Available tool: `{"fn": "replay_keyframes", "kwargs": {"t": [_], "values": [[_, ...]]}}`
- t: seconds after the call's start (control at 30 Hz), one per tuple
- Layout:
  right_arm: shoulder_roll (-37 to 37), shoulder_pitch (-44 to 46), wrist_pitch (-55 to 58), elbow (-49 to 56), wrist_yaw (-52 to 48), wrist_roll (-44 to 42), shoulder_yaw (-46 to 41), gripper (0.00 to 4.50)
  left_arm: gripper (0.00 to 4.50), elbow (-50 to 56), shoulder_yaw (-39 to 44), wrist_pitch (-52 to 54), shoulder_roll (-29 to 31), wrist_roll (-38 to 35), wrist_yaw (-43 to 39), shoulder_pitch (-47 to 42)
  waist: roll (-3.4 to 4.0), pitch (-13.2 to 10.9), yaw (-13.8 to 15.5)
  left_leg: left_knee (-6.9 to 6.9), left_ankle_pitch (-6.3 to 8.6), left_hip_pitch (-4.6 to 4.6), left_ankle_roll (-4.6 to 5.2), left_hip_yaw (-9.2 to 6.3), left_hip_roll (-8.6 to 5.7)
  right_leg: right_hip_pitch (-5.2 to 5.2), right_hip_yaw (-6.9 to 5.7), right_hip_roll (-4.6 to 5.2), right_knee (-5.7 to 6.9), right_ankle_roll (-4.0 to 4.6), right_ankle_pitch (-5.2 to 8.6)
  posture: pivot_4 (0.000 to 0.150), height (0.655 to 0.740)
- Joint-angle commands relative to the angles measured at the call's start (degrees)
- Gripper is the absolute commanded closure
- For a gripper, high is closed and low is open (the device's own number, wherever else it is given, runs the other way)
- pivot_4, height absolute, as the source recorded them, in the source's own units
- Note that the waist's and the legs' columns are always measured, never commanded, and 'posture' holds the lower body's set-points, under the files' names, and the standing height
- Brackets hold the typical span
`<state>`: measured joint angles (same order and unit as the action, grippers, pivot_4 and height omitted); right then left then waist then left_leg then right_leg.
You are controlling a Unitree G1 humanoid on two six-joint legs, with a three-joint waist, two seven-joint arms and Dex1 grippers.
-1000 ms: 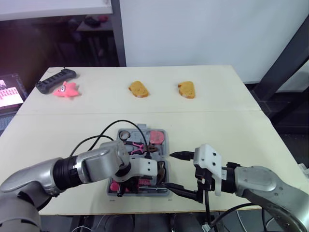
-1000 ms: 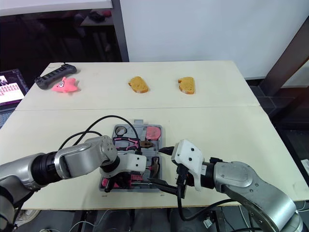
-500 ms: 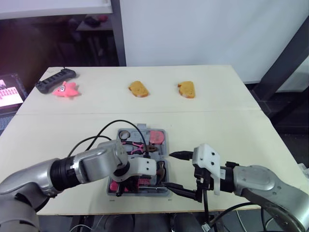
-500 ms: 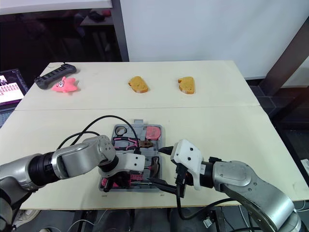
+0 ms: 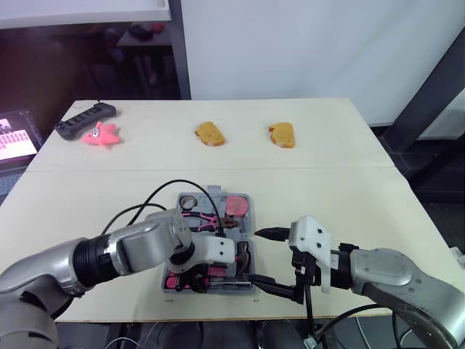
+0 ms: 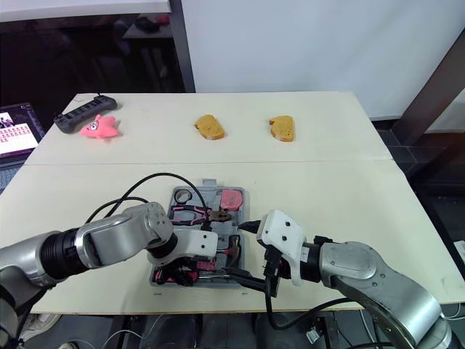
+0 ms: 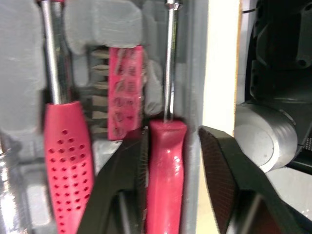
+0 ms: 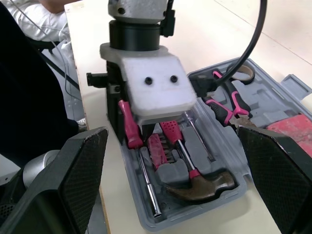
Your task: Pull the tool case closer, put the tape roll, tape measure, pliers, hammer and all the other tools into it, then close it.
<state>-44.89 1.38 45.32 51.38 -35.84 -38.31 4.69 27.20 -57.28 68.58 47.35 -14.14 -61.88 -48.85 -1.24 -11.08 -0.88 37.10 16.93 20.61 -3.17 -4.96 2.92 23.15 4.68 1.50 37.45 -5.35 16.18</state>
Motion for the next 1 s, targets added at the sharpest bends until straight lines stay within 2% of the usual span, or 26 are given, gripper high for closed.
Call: {"fn": "replay_keyframes", "kwargs": {"t": [0.03, 0.27, 0.43, 0.47, 0.53, 0.6, 0.63, 0.7, 0.9, 1.0], "values": [[0.27, 0.38, -0.94, 1.03, -0.13, 0.02, 0.08, 0.0, 2.73, 0.11, 1.53, -0.02, 1.32, 1.65, 0.34, -1.45, 0.0, 0.0, 0.0, 0.0, 0.0, 0.0, 0.0, 0.0, 0.0, 0.0, 0.0, 0.0, 0.0, 0.0, 0.0, 0.15, 0.74], [0.34, 0.53, -0.57, 1.34, 0.19, -0.23, 0.29, 0.0, 2.73, 1.9, 4.29, -0.45, 3.9, 0.5, -0.81, -1.55, -0.01, -0.01, -0.06, -0.01, 0.0, 0.0, 0.0, -0.01, 0.0, 0.01, 0.0, 0.0, 0.0, 0.0, 0.0, 0.15, 0.74], [0.31, 0.44, -0.07, 1.79, 0.7, -0.66, 0.11, 0.0, 2.73, 5.33, 16.18, -2.45, 9.26, -5.93, -3.42, 4.62, 0.02, -0.02, -0.23, -0.04, 0.0, 0.04, 0.0, 0.0, 0.01, 0.09, 0.0, 0.0, 0.0, -0.03, 0.01, 0.15, 0.74], [0.32, 0.37, 0.0, 1.93, 0.82, -0.73, 0.07, 0.0, 2.73, 5.6, 20.02, -4.51, 9.66, -7.64, -3.55, 7.43, 0.03, -0.03, -0.21, -0.05, 0.0, 0.05, 0.0, -0.01, 0.01, 0.09, -0.01, 0.0, 0.0, -0.05, 0.02, 0.15, 0.74], [0.41, 0.14, 0.11, 2.1, 1.25, -0.62, 0.07, 0.0, 2.73, 4.85, 32.23, -13.49, 8.62, -11.81, -1.97, 19.2, 0.13, -0.04, -0.31, -0.05, 0.01, 0.07, 0.02, 0.0, 0.01, 0.1, 0.0, 0.01, -0.01, -0.07, 0.03, 0.15, 0.74], [0.45, -0.15, 0.16, 2.2, 1.54, -0.55, -0.01, 0.0, 2.73, 4.08, 39.26, -23.53, 6.71, -12.84, -2.08, 27.96, 0.1, -0.07, -0.19, -0.07, 0.02, 0.05, 0.04, 0.07, 0.04, 0.15, 0.01, 0.08, 0.01, -0.06, 0.04, 0.15, 0.74], [0.46, -0.3, 0.19, 2.23, 1.7, -0.54, -0.04, 0.0, 2.73, 3.45, 41.22, -30.3, 5.52, -12.26, -3.05, 31.49, 0.11, -0.07, -0.06, -0.07, 0.02, 0.19, 0.04, 0.02, 0.05, 0.26, -0.02, 0.03, -0.02, -0.05, 0.04, 0.15, 0.74], [0.46, -0.62, 0.22, 2.27, 2.01, -0.56, -0.21, 0.0, 2.73, 1.29, 43.46, -35.61, 3.48, -10.28, -0.62, 36.92, 0.1, -0.08, 0.38, 0.0, 0.02, 0.3, 0.03, -0.02, 0.05, 0.27, -0.07, 0.05, 0.0, -0.02, 0.04, 0.15, 0.74], [0.13, -1.12, 0.17, 2.26, 2.15, -0.67, -0.62, 0.0, 2.73, -3.12, 43.87, -42.33, -0.75, -7.53, 1.08, 41.7, 0.11, -0.07, 0.15, 0.13, 0.01, 0.42, 0.01, -0.02, 0.0, 0.23, -0.03, 0.06, -0.08, 0.0, -0.01, 0.15, 0.74], [-0.07, -1.22, 0.19, 2.26, 2.06, -0.79, -0.93, 0.0, 3.57, -4.36, 43.24, -44.14, -1.05, -7.05, -0.23, 42.74, 0.12, -0.07, -0.03, 0.06, 0.01, 0.49, 0.01, -0.03, 0.01, 0.34, -0.03, 0.04, -0.1, -0.04, -0.03, 0.15, 0.74]]}}
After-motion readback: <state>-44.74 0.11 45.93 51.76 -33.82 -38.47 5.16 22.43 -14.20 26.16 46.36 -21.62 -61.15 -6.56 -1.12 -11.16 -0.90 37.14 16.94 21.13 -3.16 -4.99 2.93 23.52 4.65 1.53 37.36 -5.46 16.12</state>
